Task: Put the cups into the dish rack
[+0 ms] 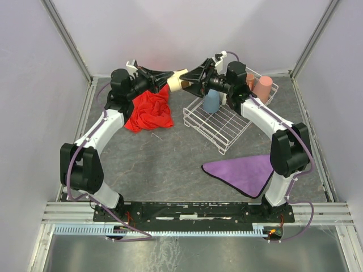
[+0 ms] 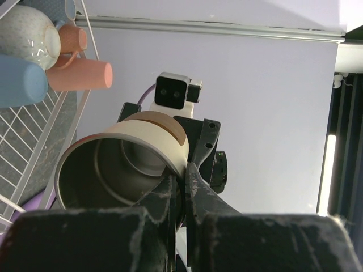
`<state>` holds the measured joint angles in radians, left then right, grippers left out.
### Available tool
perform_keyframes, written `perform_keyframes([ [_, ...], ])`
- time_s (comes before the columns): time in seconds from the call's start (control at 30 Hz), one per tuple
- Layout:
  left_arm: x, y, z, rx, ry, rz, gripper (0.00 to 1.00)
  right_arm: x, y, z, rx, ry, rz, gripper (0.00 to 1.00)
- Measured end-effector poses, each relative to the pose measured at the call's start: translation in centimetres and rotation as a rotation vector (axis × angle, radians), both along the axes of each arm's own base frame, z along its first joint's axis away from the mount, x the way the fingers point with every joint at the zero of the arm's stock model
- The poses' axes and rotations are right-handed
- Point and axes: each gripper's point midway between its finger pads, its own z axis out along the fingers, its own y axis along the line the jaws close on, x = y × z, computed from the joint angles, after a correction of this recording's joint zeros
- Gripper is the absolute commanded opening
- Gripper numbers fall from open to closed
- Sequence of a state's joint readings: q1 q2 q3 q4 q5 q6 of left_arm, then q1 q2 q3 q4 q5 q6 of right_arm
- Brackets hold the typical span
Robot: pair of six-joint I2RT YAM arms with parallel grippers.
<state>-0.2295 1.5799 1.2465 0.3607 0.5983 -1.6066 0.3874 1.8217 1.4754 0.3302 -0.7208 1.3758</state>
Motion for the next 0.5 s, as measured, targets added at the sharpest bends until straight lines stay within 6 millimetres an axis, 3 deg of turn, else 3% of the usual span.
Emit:
perform_keyframes([
  [0.5,0.38,0.39,-0.14,-0.001,0.0,0.023,0.03,-0.31,-0.34,0.48,0.025,0.008,0.008,0.83],
])
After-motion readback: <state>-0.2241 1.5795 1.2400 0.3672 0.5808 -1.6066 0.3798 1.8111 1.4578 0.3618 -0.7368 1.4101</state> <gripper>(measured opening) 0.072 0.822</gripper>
